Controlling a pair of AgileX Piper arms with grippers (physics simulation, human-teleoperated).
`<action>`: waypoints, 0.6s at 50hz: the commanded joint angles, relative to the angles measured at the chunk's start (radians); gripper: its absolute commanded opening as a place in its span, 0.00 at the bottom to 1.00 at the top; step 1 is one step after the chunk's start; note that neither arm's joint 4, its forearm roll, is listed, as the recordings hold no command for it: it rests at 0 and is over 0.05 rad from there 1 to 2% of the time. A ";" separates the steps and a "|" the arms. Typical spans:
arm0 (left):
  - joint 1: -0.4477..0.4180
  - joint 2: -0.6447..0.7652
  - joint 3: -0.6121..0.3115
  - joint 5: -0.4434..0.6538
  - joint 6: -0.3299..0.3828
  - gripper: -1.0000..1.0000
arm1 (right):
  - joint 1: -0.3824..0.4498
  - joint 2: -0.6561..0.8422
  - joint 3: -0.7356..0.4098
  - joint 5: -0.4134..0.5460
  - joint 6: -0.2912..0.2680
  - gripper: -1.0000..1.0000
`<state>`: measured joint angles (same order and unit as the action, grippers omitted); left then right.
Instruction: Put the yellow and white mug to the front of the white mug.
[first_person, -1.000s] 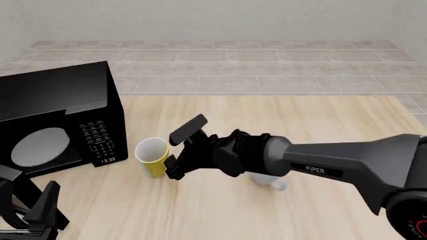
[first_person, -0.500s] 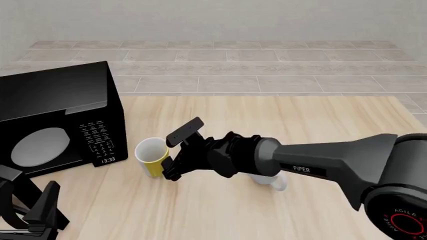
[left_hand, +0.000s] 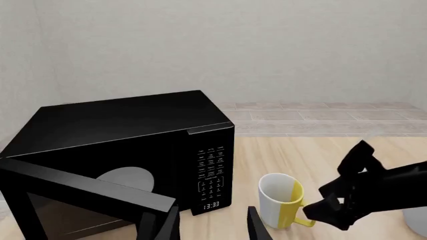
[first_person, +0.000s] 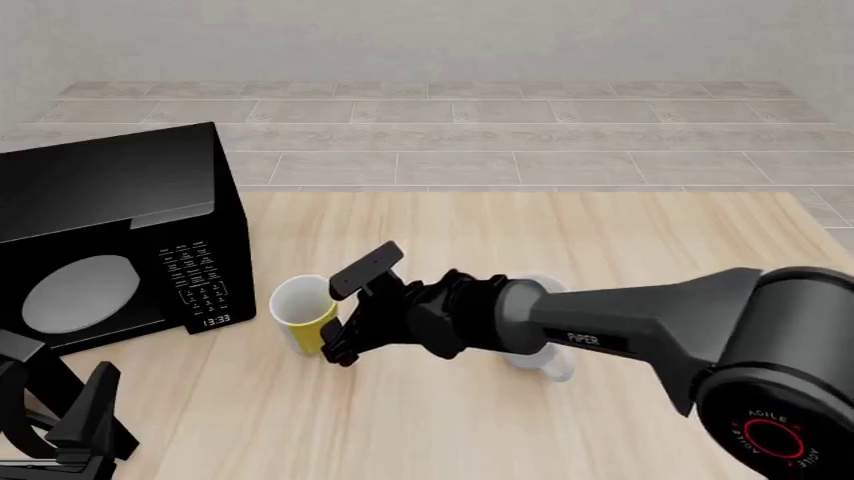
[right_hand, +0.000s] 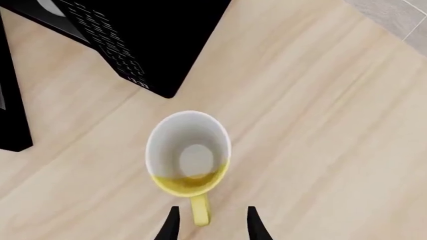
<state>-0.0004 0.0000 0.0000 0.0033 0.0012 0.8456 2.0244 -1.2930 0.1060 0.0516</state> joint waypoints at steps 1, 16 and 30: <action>0.000 0.000 0.000 0.000 0.000 1.00 | -0.003 0.020 -0.012 0.003 0.008 1.00; 0.000 0.000 0.000 0.000 0.000 1.00 | 0.001 0.042 -0.012 -0.005 0.029 1.00; 0.000 0.000 0.000 0.000 0.000 1.00 | 0.008 0.041 -0.006 -0.005 0.036 0.00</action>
<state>-0.0004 0.0000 0.0000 0.0033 0.0012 0.8522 2.0631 -1.3050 0.1034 0.0785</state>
